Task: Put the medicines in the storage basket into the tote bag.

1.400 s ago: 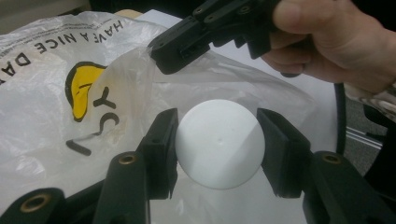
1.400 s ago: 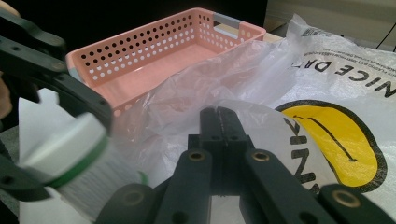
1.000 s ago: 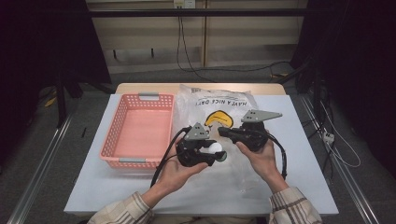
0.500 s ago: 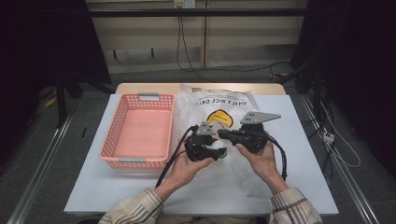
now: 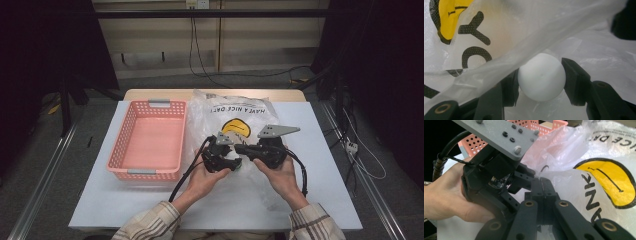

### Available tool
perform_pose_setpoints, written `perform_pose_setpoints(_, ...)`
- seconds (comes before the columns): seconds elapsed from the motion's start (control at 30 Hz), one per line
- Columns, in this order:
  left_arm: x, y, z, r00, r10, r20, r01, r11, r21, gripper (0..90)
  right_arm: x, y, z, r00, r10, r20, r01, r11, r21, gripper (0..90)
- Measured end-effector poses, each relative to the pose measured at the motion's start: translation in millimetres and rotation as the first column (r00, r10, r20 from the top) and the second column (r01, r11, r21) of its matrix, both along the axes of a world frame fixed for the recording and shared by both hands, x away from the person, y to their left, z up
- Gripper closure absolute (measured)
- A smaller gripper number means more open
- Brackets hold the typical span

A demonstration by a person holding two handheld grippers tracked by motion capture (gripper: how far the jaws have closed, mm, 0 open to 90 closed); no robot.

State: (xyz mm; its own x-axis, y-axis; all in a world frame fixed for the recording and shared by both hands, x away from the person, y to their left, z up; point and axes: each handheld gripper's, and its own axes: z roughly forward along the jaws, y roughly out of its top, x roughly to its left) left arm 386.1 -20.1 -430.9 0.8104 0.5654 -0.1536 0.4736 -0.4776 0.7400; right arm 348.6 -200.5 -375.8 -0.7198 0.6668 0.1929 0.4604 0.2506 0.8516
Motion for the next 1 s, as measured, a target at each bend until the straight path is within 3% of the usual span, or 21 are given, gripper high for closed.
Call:
perform_pose_setpoints(0.37, -0.2, -6.0, -4.9, 0.9996, -0.027, -0.002, 0.027, 0.9996, 0.006, 49.7, -1.6, -5.8, -5.4, 0.9999, -0.014, -0.009, 0.014, 0.9999, -0.01, 90.0)
perform_pose_setpoints(0.47, -0.9, -6.0, -4.6, 0.9992, -0.039, -0.002, 0.039, 0.9992, -0.002, 45.6, -1.6, -5.4, -5.7, 0.9999, -0.012, -0.01, 0.012, 0.9998, -0.014, 90.0)
perform_pose_setpoints(0.63, -4.2, -3.4, 1.2, 0.9984, -0.053, 0.019, 0.054, 0.9985, -0.01, 38.6, -1.1, -6.7, -5.4, 0.9998, -0.016, -0.009, 0.016, 0.9998, -0.011, 90.0)
perform_pose_setpoints(0.83, -12.5, 2.1, 13.9, 0.9953, -0.084, 0.048, 0.084, 0.9963, 0.018, 27.6, -1.2, -6.5, -4.9, 0.9998, -0.017, -0.006, 0.017, 0.9998, -0.012, 90.0)
perform_pose_setpoints(0.9, -16.4, 2.4, 17.6, 0.9934, -0.102, 0.052, 0.102, 0.9948, 0.009, 26.7, -1.0, -6.3, -4.9, 0.9998, -0.018, -0.008, 0.018, 0.9998, -0.011, 90.0)
perform_pose_setpoints(1.0, -22.6, 3.2, 21.3, 0.9899, -0.125, 0.067, 0.123, 0.9919, 0.033, 25.2, -1.0, -6.5, -4.9, 0.9998, -0.021, -0.008, 0.02, 0.9997, -0.011, 90.0)
